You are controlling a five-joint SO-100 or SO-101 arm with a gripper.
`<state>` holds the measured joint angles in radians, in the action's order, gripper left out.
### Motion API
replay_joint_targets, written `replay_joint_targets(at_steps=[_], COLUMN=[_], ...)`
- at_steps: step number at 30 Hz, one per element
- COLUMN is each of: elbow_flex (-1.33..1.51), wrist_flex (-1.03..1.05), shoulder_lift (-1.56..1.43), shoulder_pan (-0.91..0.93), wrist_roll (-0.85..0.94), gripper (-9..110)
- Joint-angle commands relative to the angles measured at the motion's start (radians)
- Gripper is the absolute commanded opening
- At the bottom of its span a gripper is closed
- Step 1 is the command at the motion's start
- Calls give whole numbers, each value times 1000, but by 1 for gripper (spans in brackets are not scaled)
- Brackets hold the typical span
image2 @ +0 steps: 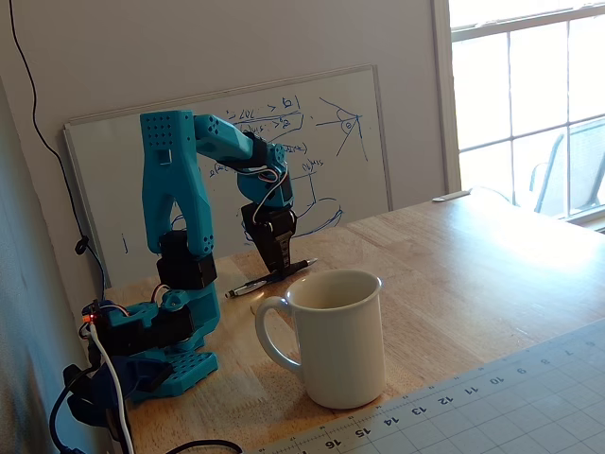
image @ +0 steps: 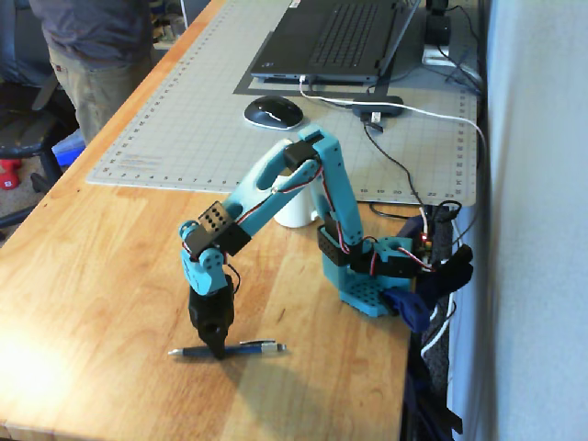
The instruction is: Grasp a pen and put it in a mug.
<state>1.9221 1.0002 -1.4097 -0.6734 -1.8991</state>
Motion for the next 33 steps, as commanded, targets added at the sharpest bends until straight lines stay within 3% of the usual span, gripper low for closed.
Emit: replay_joint_targets(at_steps=[1,10,23,27,33], elbow_flex=[-58,-23,281,342,442], wrist_flex=[-9,-95,-985,-1134,-1190], shoulder_lift=[-25,-192,-594,-706,-851], shoulder_pan=[5,32,202,288,405], wrist_roll=[-3,8,17,135,486], gripper=[0,1,1,1,1])
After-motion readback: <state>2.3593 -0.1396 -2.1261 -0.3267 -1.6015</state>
